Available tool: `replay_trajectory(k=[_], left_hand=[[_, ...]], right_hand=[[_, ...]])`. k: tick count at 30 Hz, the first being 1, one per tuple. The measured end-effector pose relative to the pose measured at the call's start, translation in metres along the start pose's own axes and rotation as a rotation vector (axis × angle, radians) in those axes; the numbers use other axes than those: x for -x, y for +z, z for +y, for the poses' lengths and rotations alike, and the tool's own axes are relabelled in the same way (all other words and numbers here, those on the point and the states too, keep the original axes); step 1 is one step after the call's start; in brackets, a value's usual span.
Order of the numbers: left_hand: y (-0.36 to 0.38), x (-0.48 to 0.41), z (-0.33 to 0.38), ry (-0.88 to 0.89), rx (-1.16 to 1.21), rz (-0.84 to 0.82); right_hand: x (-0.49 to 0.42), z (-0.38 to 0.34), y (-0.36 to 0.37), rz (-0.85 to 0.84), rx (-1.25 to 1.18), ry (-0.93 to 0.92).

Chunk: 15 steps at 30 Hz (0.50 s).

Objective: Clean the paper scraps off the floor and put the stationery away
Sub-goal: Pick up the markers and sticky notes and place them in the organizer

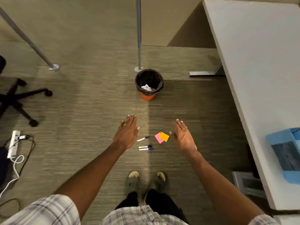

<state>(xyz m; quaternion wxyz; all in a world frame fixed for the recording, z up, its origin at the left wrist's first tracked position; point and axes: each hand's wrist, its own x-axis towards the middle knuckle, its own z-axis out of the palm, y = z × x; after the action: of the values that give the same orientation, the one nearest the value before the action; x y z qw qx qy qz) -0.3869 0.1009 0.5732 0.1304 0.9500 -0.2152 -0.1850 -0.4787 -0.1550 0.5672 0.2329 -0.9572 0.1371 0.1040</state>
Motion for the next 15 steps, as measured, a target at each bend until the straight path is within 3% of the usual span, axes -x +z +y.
replay_trajectory(k=[5,15], left_hand=[[0.021,-0.014,-0.001,-0.056,0.04,0.009],[0.072,-0.056,-0.011,-0.079,0.054,-0.156]], right_hand=[[-0.019,0.01,0.018,-0.078,0.054,-0.052],[-0.066,0.033,0.053,-0.152,0.066,-0.036]])
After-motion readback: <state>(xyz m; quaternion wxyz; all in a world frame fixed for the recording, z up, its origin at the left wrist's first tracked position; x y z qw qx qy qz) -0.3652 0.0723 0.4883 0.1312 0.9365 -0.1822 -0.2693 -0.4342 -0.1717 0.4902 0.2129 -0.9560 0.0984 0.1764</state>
